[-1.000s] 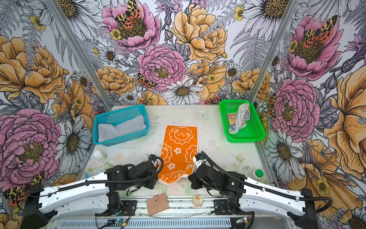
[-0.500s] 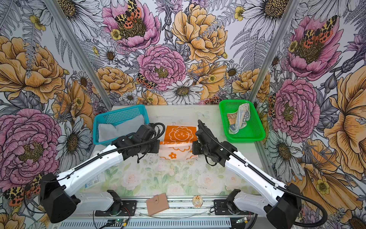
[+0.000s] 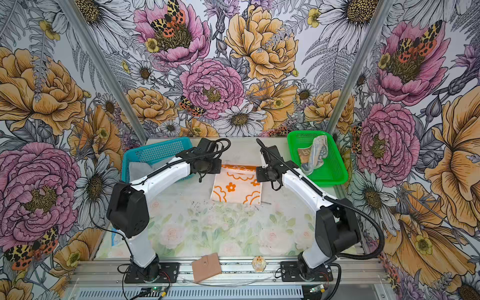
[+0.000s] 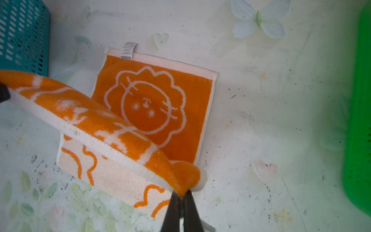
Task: Fold and stack the towels
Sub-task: 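Carry the near corners with both grippers over to the far end, folding in half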
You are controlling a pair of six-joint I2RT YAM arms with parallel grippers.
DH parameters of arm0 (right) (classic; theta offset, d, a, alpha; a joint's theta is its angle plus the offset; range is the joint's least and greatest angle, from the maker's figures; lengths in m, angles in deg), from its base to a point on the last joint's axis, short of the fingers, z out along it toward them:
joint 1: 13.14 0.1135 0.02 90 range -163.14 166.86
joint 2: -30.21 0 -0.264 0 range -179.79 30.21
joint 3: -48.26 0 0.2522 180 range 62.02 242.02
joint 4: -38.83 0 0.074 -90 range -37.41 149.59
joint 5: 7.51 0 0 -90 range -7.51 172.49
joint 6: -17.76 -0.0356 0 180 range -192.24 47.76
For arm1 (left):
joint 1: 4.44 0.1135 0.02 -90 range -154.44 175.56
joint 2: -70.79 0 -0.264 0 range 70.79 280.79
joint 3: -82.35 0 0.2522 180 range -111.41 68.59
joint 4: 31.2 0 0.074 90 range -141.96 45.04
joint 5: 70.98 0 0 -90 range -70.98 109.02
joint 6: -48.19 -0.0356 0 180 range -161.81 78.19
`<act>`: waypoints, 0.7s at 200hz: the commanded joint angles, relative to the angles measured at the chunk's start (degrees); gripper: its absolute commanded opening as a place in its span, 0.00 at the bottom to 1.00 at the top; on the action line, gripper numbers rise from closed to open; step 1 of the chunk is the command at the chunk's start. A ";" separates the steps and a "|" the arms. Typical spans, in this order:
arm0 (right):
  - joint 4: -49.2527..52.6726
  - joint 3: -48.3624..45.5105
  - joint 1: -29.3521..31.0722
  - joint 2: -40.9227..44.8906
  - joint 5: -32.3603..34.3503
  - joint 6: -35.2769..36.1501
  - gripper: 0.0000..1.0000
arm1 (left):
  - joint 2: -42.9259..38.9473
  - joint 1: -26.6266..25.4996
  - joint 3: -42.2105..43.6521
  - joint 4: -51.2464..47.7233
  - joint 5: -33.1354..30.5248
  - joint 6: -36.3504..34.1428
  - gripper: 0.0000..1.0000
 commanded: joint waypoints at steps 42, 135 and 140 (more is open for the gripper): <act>-4.86 3.73 -1.65 -7.16 -2.54 3.82 0.00 | 1.96 0.63 -0.30 1.68 -6.33 -0.31 0.00; -4.69 5.54 -2.91 -7.85 -2.63 3.67 0.00 | -1.96 0.54 3.55 5.74 -8.85 1.63 0.00; -4.67 5.67 -2.98 -8.13 -2.74 3.65 0.00 | -1.62 0.60 3.28 5.68 -8.75 1.63 0.00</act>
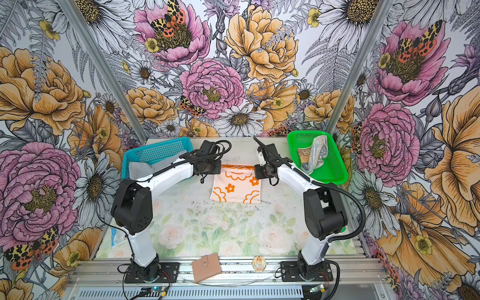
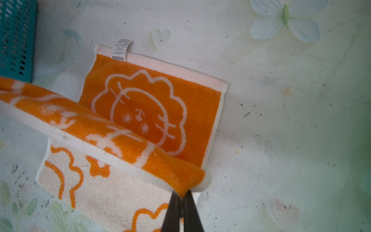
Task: Fold and stack the towels
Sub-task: 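Carry the near corners with both grippers over to the far end, folding in half, then lower the folded edge onto the far end and open both grippers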
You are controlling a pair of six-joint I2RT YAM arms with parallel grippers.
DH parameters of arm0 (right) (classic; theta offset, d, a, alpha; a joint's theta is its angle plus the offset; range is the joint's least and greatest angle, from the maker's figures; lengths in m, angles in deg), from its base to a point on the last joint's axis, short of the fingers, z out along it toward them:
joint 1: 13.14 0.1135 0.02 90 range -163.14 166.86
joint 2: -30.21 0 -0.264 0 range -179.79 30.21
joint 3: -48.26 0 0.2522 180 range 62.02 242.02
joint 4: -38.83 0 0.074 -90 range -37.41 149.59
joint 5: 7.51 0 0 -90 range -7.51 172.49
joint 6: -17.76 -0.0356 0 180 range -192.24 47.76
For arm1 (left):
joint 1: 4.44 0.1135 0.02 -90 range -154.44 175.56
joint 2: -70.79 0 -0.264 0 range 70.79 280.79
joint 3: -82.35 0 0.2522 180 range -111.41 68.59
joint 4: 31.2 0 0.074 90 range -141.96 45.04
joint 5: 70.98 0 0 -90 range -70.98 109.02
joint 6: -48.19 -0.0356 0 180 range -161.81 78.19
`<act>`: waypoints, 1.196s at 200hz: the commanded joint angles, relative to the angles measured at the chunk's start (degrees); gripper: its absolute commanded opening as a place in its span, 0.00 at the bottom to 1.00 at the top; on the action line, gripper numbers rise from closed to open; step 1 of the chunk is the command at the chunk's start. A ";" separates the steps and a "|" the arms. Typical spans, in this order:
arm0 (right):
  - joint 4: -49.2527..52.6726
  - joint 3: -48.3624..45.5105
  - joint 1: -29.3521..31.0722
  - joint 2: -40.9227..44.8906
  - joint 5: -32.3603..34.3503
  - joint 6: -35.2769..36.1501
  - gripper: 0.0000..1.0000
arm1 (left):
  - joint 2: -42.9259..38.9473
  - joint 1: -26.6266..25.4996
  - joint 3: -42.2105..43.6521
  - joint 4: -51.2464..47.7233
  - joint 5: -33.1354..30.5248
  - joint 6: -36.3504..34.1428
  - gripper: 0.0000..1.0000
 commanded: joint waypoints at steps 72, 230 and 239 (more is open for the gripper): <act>-0.52 6.20 -1.93 -9.11 -1.38 1.18 0.00 | 6.19 2.27 -3.05 1.35 0.05 1.19 0.00; -0.69 3.51 -1.48 -0.61 -0.61 0.26 0.48 | 3.96 2.21 -4.37 1.33 0.71 -2.48 0.39; -0.68 1.43 -1.04 0.94 -0.87 -0.83 0.48 | 2.43 1.23 -1.82 1.38 0.23 -2.54 0.39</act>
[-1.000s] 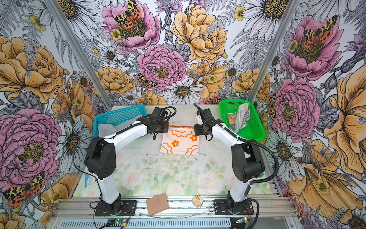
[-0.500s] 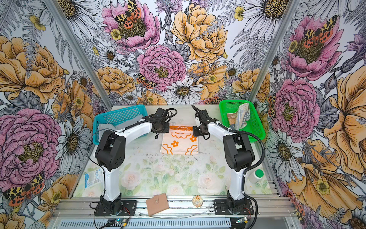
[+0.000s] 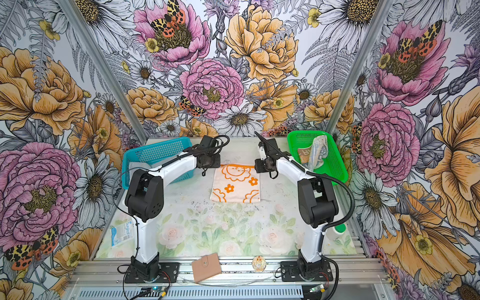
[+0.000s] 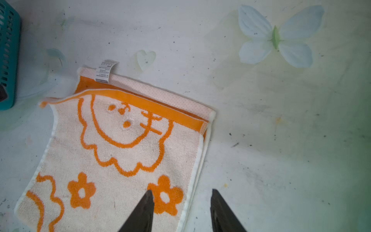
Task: Fold and stack the towels
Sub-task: 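Lower the folded edge onto the far end and open both grippers, then lower both grippers to the near corners of the folded towel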
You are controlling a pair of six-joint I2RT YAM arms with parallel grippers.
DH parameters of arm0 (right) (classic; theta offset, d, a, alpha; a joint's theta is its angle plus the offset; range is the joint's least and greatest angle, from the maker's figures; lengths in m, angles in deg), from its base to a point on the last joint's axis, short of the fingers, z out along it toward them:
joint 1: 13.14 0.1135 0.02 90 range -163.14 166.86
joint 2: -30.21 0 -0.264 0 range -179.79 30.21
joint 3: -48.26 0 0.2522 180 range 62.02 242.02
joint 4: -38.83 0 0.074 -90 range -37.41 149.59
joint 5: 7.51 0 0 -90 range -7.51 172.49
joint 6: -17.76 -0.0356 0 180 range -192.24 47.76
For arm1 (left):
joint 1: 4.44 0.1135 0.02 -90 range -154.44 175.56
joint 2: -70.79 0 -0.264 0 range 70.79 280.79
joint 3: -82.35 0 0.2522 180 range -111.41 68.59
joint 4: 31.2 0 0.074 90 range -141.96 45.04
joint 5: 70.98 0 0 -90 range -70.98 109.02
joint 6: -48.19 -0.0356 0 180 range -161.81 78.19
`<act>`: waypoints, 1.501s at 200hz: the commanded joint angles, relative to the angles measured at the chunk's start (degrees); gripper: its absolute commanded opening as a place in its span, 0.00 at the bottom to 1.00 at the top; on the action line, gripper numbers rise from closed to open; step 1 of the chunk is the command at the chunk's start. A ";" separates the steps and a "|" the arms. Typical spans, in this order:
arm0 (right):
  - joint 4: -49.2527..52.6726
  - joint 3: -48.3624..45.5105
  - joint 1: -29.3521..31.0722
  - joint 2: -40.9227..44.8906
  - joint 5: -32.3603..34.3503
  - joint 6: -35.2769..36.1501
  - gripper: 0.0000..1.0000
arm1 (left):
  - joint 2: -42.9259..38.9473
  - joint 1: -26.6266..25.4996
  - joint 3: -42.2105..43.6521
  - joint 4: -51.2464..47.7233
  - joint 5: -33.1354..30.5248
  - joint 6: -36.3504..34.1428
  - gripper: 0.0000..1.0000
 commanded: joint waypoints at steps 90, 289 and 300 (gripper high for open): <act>-4.15 -19.69 6.36 11.42 2.68 -10.68 0.33 | -16.72 -9.04 26.28 3.94 -1.00 5.59 0.30; -4.98 -30.52 6.99 16.72 0.77 -15.27 0.00 | -17.38 -11.92 36.47 6.50 -1.30 10.27 0.20; -4.98 -31.20 6.98 17.24 0.77 -15.27 0.00 | -18.72 -12.18 36.82 6.40 -1.16 10.30 0.22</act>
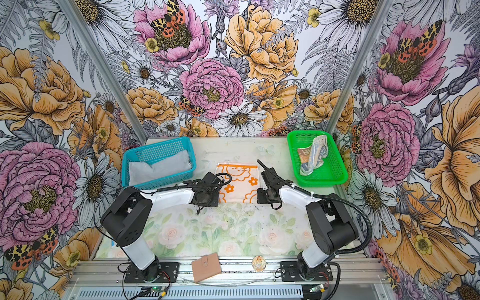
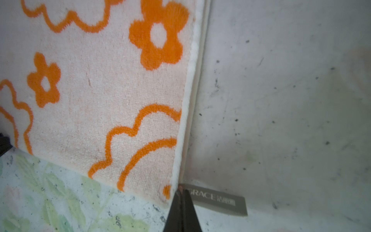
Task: Fold and stack the towels
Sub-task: 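Lower both grippers to the near corners of the folded towel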
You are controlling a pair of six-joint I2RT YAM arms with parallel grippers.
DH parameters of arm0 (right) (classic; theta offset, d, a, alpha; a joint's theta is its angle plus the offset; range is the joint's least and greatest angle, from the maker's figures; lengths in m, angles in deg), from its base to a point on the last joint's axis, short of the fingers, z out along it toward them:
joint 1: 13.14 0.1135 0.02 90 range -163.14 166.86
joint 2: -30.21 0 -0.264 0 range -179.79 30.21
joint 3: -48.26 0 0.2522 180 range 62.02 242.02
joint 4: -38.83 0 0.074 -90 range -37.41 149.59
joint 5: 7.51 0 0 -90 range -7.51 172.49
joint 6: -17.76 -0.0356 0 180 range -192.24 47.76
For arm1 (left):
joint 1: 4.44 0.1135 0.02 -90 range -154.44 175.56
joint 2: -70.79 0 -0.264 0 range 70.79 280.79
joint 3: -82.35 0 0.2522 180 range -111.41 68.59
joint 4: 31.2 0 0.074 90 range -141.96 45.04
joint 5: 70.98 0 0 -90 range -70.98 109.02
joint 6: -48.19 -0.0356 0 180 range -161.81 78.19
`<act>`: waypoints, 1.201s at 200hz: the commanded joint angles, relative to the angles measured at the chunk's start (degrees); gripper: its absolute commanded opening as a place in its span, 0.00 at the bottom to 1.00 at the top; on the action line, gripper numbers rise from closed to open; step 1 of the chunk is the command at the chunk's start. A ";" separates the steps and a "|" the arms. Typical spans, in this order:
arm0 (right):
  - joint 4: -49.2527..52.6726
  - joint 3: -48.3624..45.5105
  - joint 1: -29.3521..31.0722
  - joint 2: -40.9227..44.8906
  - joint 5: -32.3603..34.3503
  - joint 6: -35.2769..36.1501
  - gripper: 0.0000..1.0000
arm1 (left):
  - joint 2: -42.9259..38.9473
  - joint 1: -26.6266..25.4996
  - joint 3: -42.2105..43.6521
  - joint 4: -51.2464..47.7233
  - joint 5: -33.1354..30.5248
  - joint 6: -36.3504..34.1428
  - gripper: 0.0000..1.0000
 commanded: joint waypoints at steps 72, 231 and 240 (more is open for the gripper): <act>-0.69 -1.02 0.51 4.45 -0.52 -1.25 0.05 | -7.89 2.34 1.53 0.78 1.79 1.36 0.40; -1.24 0.02 1.80 -2.99 -0.77 -1.15 0.40 | 0.34 4.13 0.70 4.06 7.20 1.63 0.39; -1.20 -0.32 1.89 -3.15 -0.91 -1.23 0.39 | 0.44 4.05 0.74 4.13 7.41 1.69 0.34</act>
